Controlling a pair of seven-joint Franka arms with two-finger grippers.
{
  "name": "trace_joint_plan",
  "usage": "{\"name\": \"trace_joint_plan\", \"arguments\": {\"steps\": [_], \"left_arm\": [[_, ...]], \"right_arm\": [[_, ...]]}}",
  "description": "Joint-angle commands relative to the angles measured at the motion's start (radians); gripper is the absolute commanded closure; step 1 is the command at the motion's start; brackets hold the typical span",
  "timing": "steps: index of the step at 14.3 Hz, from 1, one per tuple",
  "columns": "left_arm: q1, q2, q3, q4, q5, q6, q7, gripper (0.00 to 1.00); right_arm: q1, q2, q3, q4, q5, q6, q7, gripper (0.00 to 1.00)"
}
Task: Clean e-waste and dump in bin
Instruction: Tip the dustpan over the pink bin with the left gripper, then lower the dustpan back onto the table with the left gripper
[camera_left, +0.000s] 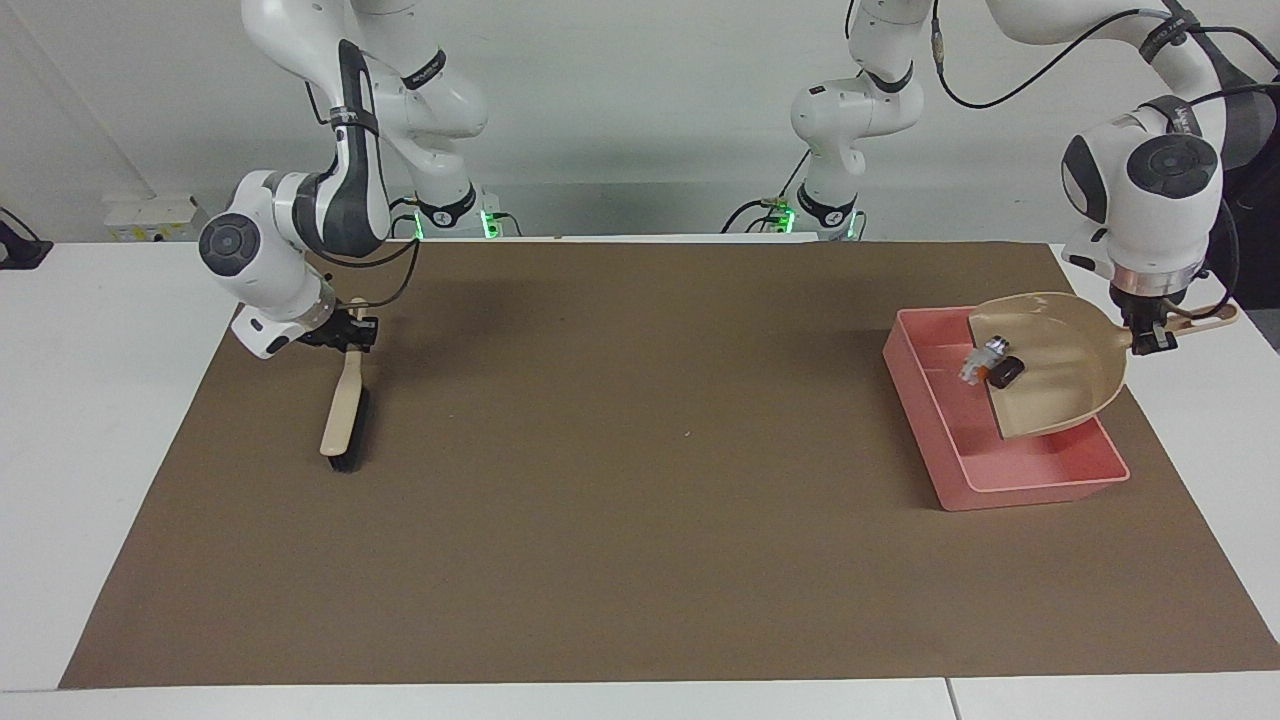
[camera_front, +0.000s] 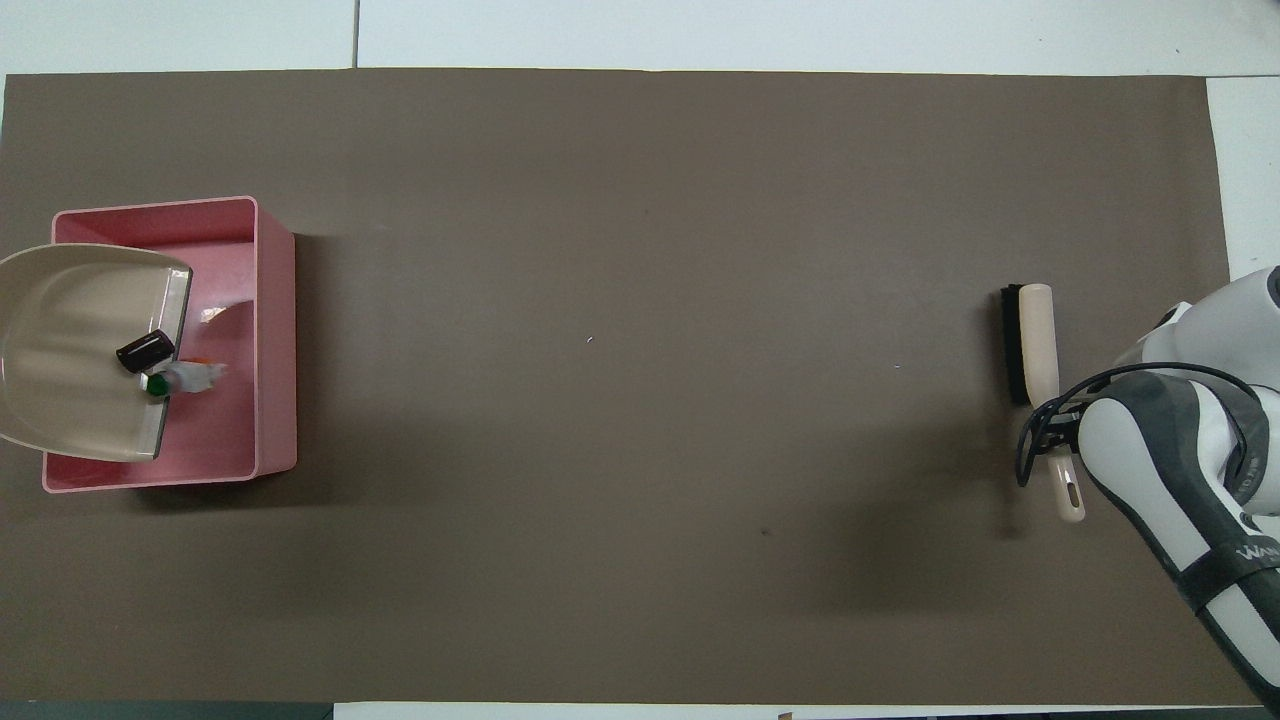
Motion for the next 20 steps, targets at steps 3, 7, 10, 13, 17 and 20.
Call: {"name": "trace_joint_plan", "arguments": {"steps": [3, 7, 10, 13, 17, 20], "left_arm": [[-0.060, -0.042, -0.003, 0.022, 0.080, -0.114, -0.030, 1.00], [-0.061, -0.092, -0.044, 0.054, 0.060, -0.199, -0.030, 1.00], [-0.110, -0.099, -0.061, 0.054, -0.053, -0.229, -0.033, 1.00], [-0.150, -0.105, -0.061, 0.036, -0.228, -0.219, -0.039, 1.00], [-0.331, -0.085, -0.061, -0.051, -0.297, -0.153, -0.216, 1.00], [-0.438, -0.036, -0.061, -0.087, -0.340, -0.088, -0.364, 1.00]], "right_arm": [[-0.012, 0.007, 0.011, 0.074, -0.015, -0.007, -0.056, 0.00], [-0.005, -0.022, 0.011, 0.148, -0.003, -0.028, -0.054, 0.00], [0.014, -0.014, 0.017, 0.304, -0.003, -0.158, -0.044, 0.00], [0.008, -0.017, 0.016, 0.472, 0.000, -0.302, -0.033, 0.00], [0.006, -0.031, 0.011, 0.648, -0.003, -0.472, -0.007, 0.00], [0.002, -0.039, 0.008, 0.680, -0.007, -0.510, -0.007, 0.00]]}}
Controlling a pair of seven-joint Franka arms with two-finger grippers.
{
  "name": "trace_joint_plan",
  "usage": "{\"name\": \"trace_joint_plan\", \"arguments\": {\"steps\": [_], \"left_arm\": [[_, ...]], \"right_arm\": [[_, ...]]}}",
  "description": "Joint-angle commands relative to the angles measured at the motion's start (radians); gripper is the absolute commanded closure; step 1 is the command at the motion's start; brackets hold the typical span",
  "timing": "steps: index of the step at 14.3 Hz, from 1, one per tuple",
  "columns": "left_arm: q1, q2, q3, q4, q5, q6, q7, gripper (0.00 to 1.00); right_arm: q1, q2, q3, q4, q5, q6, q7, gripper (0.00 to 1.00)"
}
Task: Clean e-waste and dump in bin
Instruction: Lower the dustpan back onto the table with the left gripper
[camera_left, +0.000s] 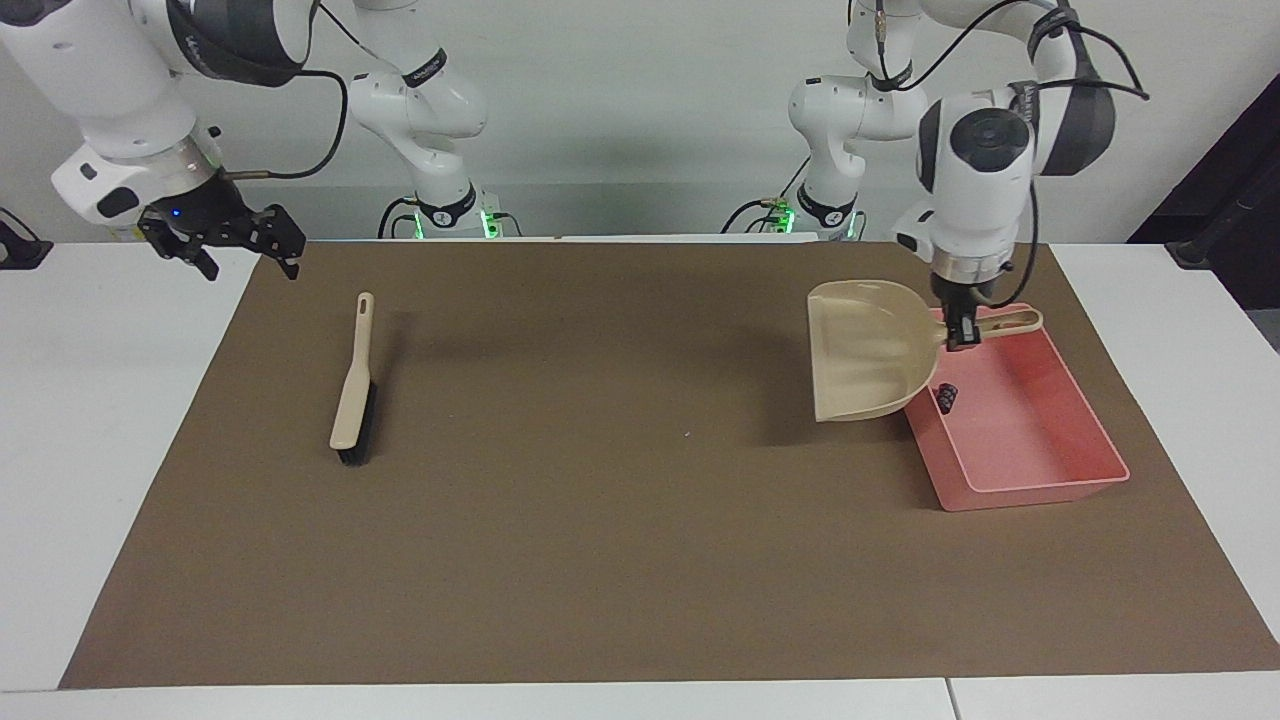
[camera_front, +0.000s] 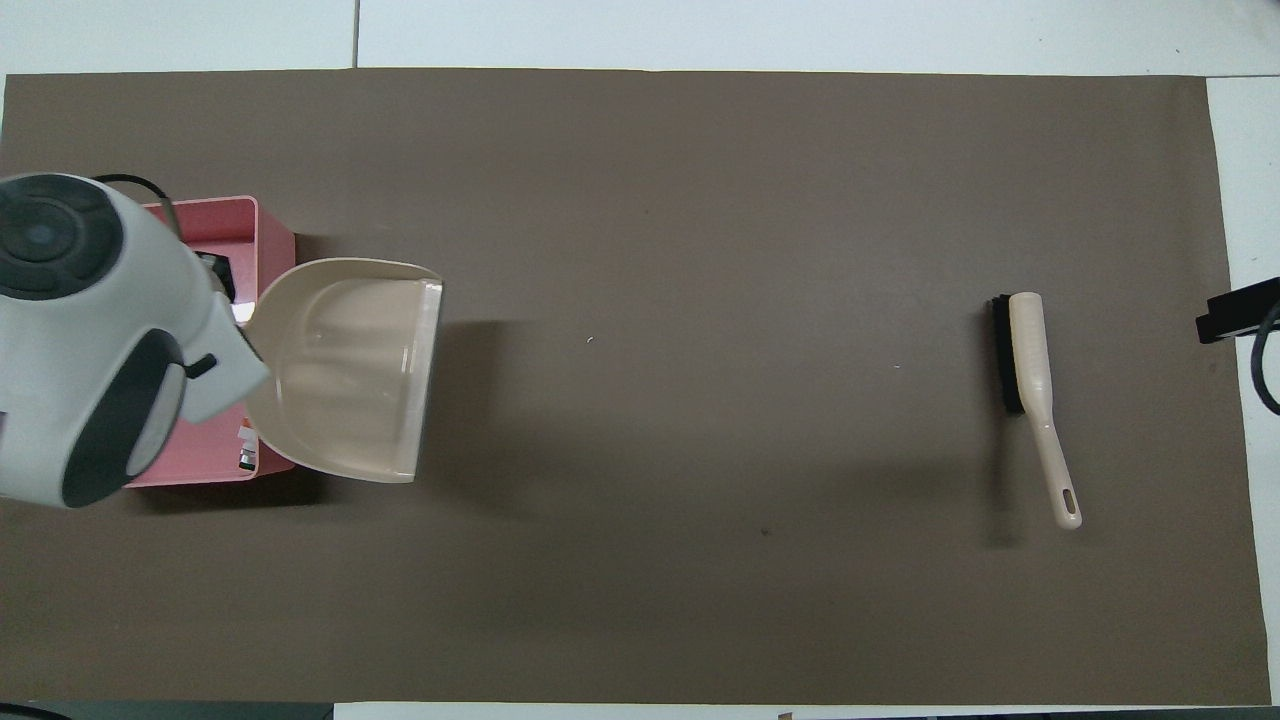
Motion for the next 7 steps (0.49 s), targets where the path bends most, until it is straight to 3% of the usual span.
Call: {"name": "trace_joint_plan", "arguments": {"steps": [1, 7], "left_arm": [[-0.080, 0.048, 0.015, -0.022, -0.040, 0.077, -0.104, 1.00], [-0.083, 0.148, 0.015, -0.028, -0.106, 0.169, -0.118, 1.00]], "right_arm": [[-0.011, 0.012, 0.000, 0.026, -0.006, -0.033, 0.012, 0.00], [0.018, 0.001, 0.002, -0.004, 0.001, -0.033, 0.014, 0.00]]}}
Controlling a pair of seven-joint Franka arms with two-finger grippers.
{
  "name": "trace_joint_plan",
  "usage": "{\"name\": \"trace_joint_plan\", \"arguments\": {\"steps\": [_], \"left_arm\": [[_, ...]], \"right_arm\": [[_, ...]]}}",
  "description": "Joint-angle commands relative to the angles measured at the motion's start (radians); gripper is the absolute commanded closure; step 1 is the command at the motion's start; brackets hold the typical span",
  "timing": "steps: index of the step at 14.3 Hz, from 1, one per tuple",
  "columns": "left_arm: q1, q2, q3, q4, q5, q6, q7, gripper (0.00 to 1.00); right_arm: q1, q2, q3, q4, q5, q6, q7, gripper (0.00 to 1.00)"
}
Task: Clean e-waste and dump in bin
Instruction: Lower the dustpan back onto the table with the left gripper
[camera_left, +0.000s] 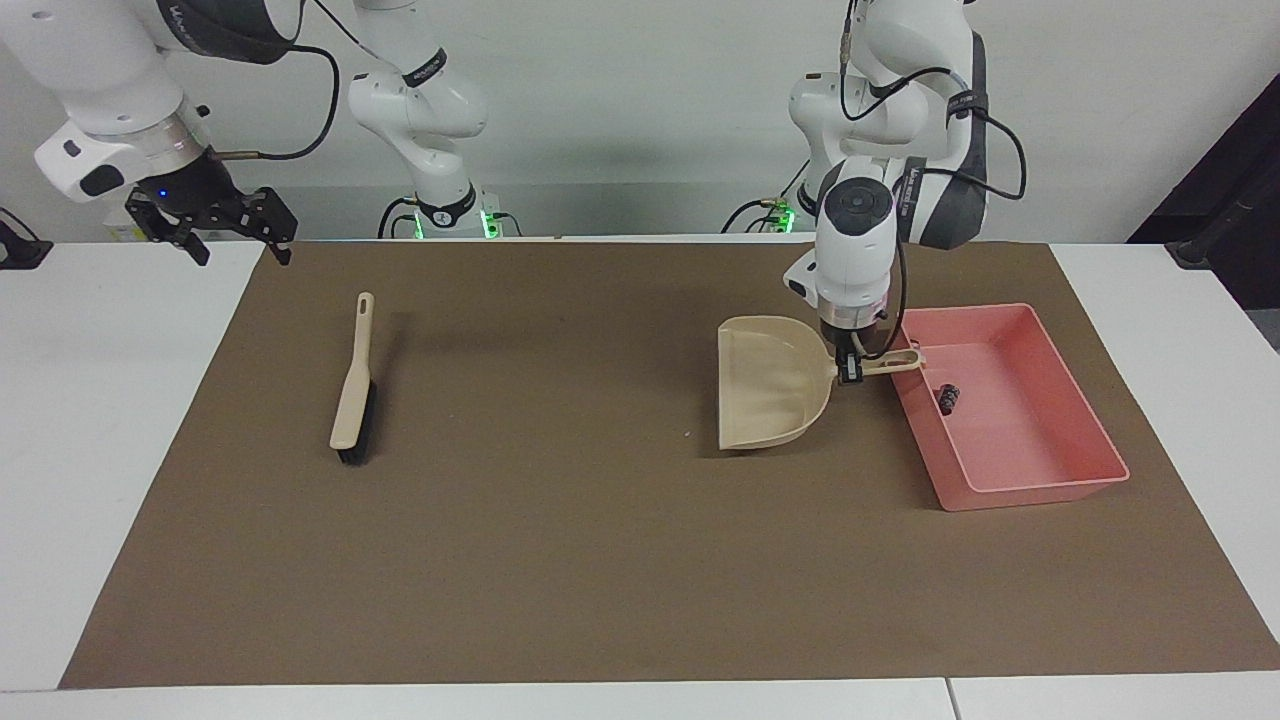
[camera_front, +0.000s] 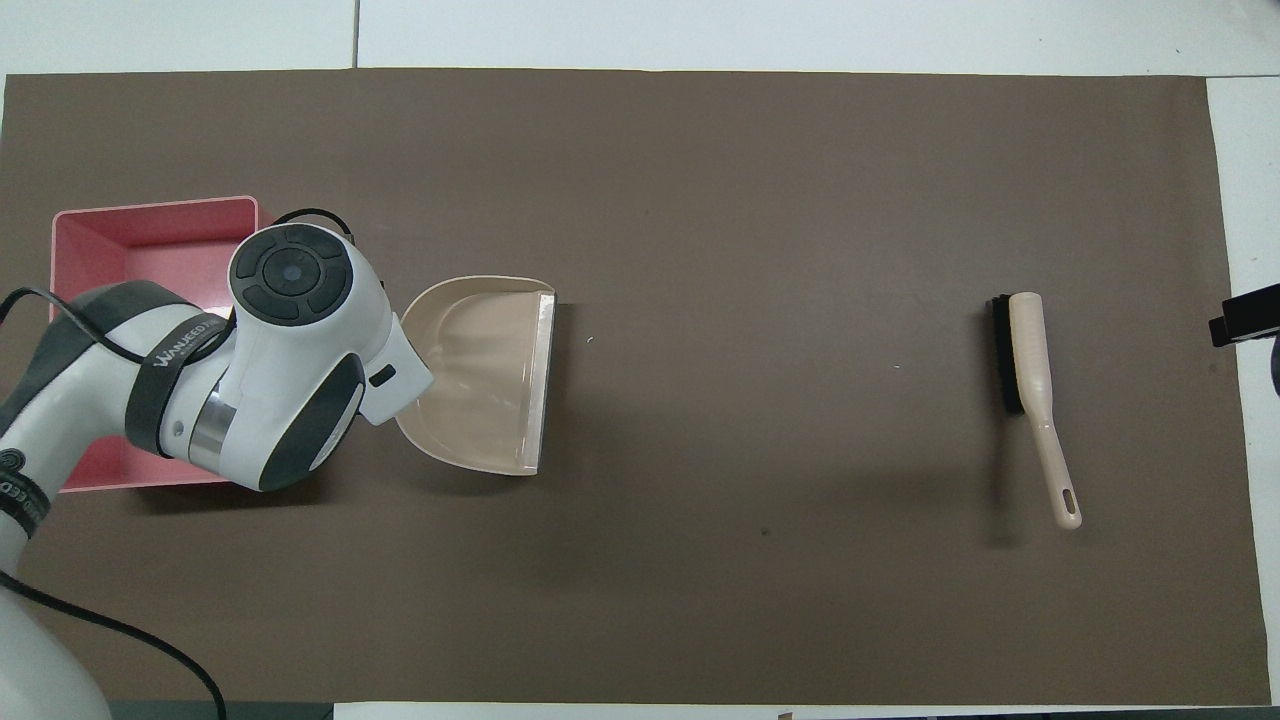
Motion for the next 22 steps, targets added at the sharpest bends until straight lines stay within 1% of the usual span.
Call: {"name": "trace_joint_plan", "arguments": {"steps": [1, 2, 3, 4, 5, 6, 8, 9, 10, 11, 12, 13, 14, 16, 17, 18, 19, 21, 22], "left_arm": [[0.011, 0.010, 0.008, -0.002, -0.057, 0.032, 0.000, 1.00], [0.014, 0.016, 0.010, -0.002, -0.062, 0.036, 0.007, 1.00], [0.017, 0.017, 0.010, -0.004, -0.062, 0.042, 0.016, 1.00], [0.023, 0.019, 0.008, -0.007, -0.062, 0.068, 0.030, 1.00], [0.023, 0.019, 0.008, -0.026, -0.062, 0.093, 0.032, 1.00], [0.023, 0.013, 0.010, -0.055, -0.062, 0.122, 0.033, 1.00], [0.021, 0.005, 0.010, -0.088, -0.062, 0.151, 0.038, 1.00], [0.020, 0.002, 0.012, -0.090, -0.062, 0.142, 0.038, 0.99], [0.017, -0.001, 0.012, -0.090, -0.062, 0.133, 0.037, 0.97], [0.014, -0.003, 0.012, -0.088, -0.062, 0.113, 0.035, 0.89], [0.011, -0.003, 0.012, -0.083, -0.061, 0.102, 0.033, 0.79], [-0.005, -0.003, 0.012, -0.080, -0.061, 0.102, 0.029, 0.62], [-0.006, -0.003, 0.012, -0.076, -0.061, 0.104, 0.024, 0.49], [-0.006, -0.013, 0.013, -0.059, -0.061, 0.101, 0.011, 0.29], [-0.005, -0.027, 0.012, -0.060, -0.061, 0.098, -0.014, 0.17], [-0.003, -0.048, 0.013, -0.060, -0.061, 0.079, -0.046, 0.07], [0.001, -0.070, 0.015, -0.059, -0.061, 0.050, -0.078, 0.02], [0.023, -0.127, 0.019, -0.060, -0.061, 0.004, -0.152, 0.02], [0.056, -0.151, 0.019, -0.060, -0.061, -0.019, -0.216, 0.02]], "right_arm": [[0.012, -0.011, 0.002, -0.018, 0.001, -0.007, 0.014, 0.00], [0.013, -0.016, 0.002, -0.043, 0.000, 0.014, 0.016, 0.00], [0.013, -0.014, 0.006, -0.034, -0.003, 0.013, 0.019, 0.00], [0.038, -0.014, 0.010, -0.032, -0.014, 0.010, 0.019, 0.00], [0.079, -0.017, -0.003, -0.035, -0.013, 0.008, 0.024, 0.00], [0.093, -0.020, -0.006, -0.043, -0.010, 0.010, 0.040, 0.00], [0.090, -0.031, -0.004, -0.070, -0.005, 0.022, 0.050, 0.00], [0.087, -0.030, -0.009, -0.069, -0.003, 0.031, 0.053, 0.00], [0.090, -0.019, -0.033, -0.052, -0.002, 0.036, 0.054, 0.00], [0.092, -0.014, -0.055, -0.049, 0.004, 0.036, 0.054, 0.00], [0.096, -0.016, -0.056, -0.050, 0.004, 0.024, 0.056, 0.00], [0.104, -0.017, -0.058, -0.050, 0.004, 0.019, 0.056, 0.00], [0.109, -0.017, -0.059, -0.052, 0.000, 0.025, 0.056, 0.00], [0.109, -0.017, -0.059, -0.050, -0.002, 0.030, 0.057, 0.00], [0.112, -0.020, -0.059, -0.052, -0.002, 0.027, 0.057, 0.00], [0.112, -0.020, -0.059, -0.052, -0.002, 0.026, 0.056, 0.00], [0.112, -0.020, -0.059, -0.052, 0.000, 0.026, 0.056, 0.00], [0.110, -0.022, -0.059, -0.052, 0.001, 0.028, 0.056, 0.00], [0.112, -0.023, -0.059, -0.052, 0.001, 0.026, 0.059, 0.00]]}}
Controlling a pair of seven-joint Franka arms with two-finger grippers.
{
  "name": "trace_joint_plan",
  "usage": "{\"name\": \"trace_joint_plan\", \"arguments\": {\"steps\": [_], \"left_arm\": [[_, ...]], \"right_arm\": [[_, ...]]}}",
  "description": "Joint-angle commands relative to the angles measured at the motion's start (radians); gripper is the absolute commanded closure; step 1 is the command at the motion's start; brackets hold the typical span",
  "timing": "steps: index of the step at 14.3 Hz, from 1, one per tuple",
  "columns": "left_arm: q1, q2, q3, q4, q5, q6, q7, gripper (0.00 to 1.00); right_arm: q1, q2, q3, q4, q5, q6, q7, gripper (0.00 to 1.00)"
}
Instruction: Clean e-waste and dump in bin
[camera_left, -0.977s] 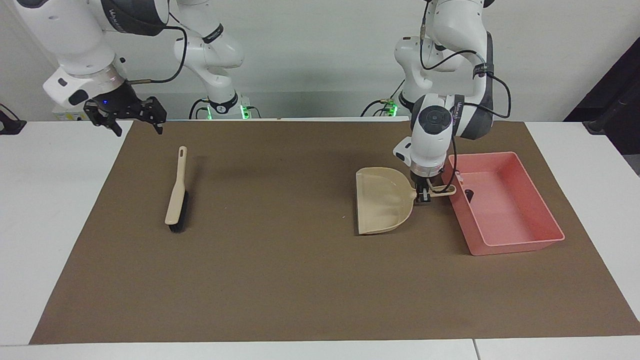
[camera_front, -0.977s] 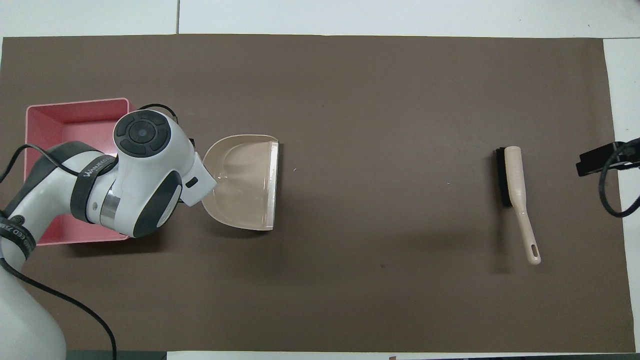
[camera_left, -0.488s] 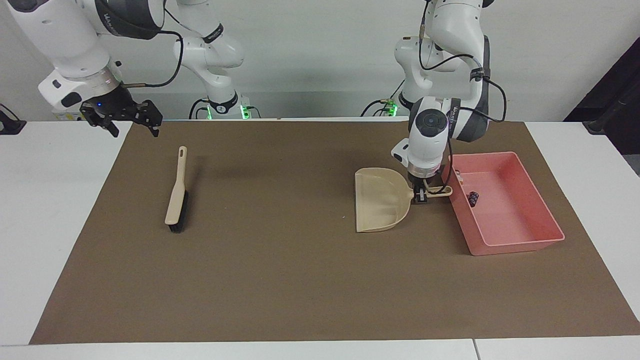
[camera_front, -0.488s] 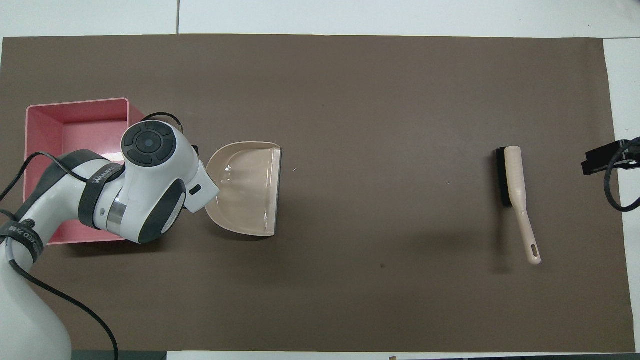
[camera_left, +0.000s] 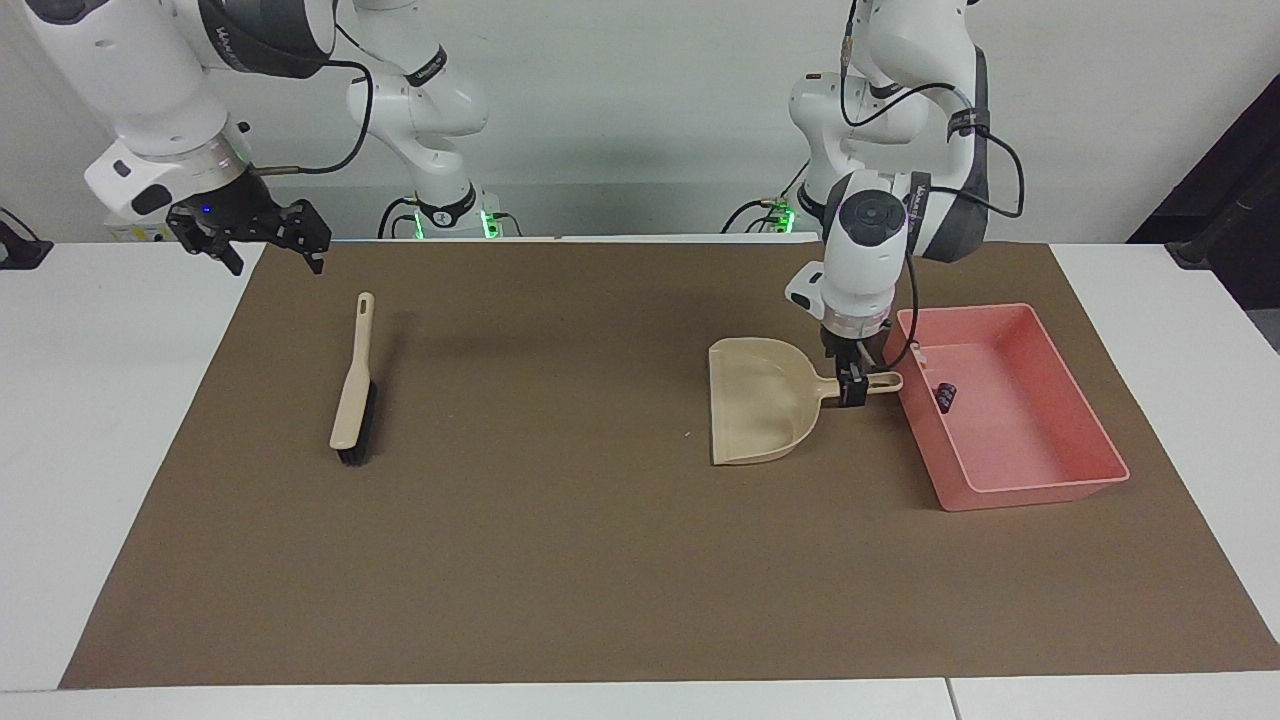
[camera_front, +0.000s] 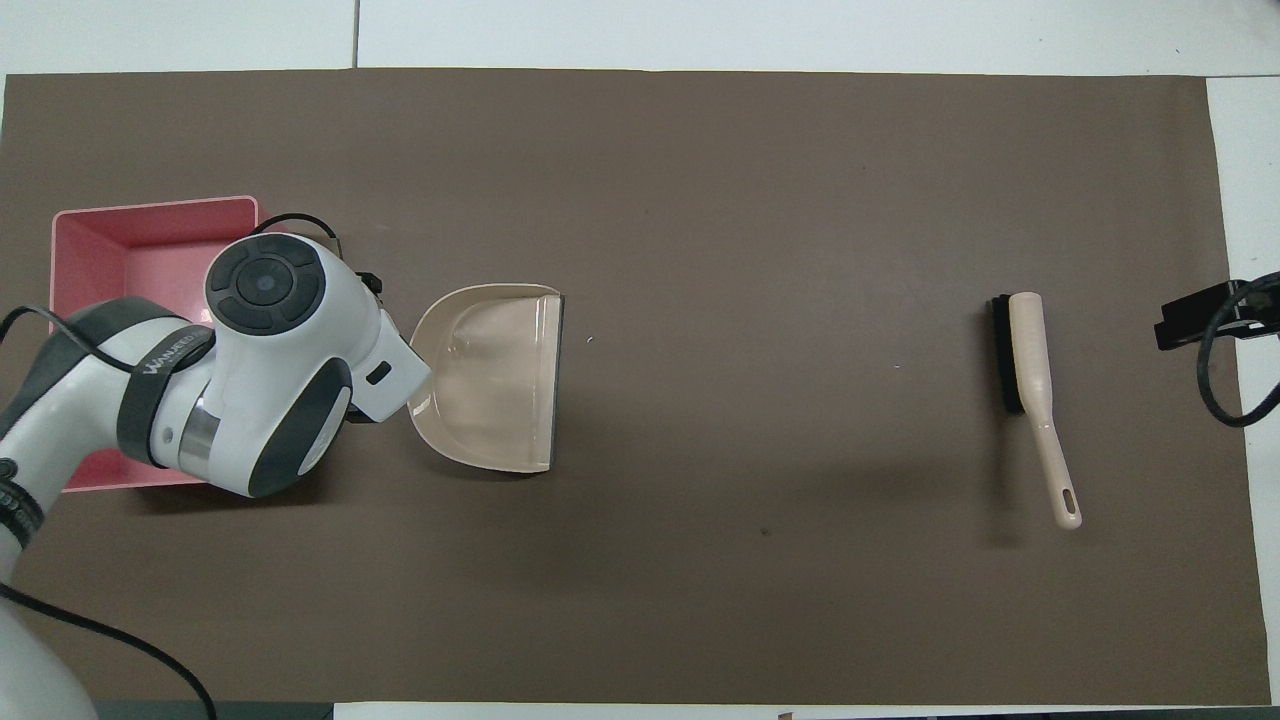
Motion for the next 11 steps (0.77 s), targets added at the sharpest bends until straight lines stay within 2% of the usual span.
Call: {"name": "trace_joint_plan", "arguments": {"steps": [1, 4, 6, 8, 9, 11], "left_arm": [[0.056, -0.091, 0.004, -0.016, -0.018, -0.071, -0.130, 0.02], [0.115, -0.129, 0.005, -0.018, -0.020, -0.122, -0.398, 0.02], [0.142, -0.129, 0.005, -0.016, -0.020, -0.123, -0.577, 0.02], [0.182, -0.118, 0.005, 0.004, -0.034, -0.112, -0.845, 0.02], [0.199, -0.121, 0.007, 0.022, -0.070, -0.114, -0.930, 0.02], [0.243, -0.124, 0.007, 0.070, -0.156, -0.135, -0.942, 0.02]], "right_arm": [[0.014, -0.021, -0.005, -0.020, 0.002, 0.015, 0.009, 0.00], [0.026, -0.018, -0.019, -0.020, 0.004, 0.031, 0.014, 0.00], [0.028, -0.023, -0.019, -0.020, 0.006, 0.029, 0.017, 0.00], [0.019, -0.023, -0.019, -0.018, 0.006, 0.035, 0.017, 0.00], [0.015, -0.021, -0.017, -0.018, 0.006, 0.035, 0.017, 0.00], [0.015, -0.023, -0.017, -0.015, 0.006, 0.035, 0.026, 0.00]]}}
